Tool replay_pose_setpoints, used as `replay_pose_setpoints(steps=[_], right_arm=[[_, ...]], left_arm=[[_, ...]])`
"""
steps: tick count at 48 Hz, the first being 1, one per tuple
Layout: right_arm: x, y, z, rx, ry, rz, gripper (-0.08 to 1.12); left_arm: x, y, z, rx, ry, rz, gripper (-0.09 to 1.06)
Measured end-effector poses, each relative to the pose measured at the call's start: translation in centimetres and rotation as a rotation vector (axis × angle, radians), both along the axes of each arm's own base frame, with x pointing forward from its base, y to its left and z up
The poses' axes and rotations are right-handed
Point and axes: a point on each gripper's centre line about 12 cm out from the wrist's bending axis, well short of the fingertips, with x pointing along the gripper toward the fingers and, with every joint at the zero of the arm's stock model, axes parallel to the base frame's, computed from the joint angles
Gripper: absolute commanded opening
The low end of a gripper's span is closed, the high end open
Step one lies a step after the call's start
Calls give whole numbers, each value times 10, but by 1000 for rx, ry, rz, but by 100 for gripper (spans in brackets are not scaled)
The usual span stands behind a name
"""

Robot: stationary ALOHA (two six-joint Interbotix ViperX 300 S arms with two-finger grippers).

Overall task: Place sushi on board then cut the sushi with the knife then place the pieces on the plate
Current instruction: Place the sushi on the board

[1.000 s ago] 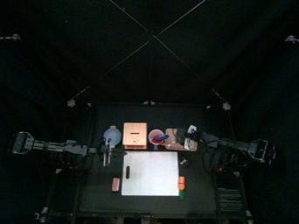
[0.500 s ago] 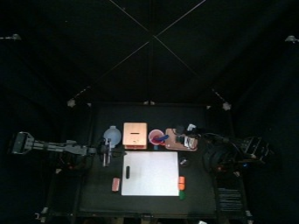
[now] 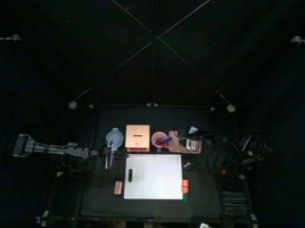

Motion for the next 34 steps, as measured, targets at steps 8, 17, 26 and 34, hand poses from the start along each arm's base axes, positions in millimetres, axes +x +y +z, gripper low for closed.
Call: replay_pose_setpoints(steps=[8, 17, 26, 34], right_arm=[[0, 1, -1, 15, -4, -17, 58], [3, 6, 7, 67, -47, -79, 58], [13, 18, 35, 116, -187, -181, 58], [19, 40, 50, 163, -256, -219, 58]], left_arm=[[-1, 1, -1, 0, 3, 3, -3], [-1, 1, -1, -3, 3, 3, -3], [-1, 1, -1, -12, 3, 9, -3], [-1, 2, -1, -17, 2, 12, -3]])
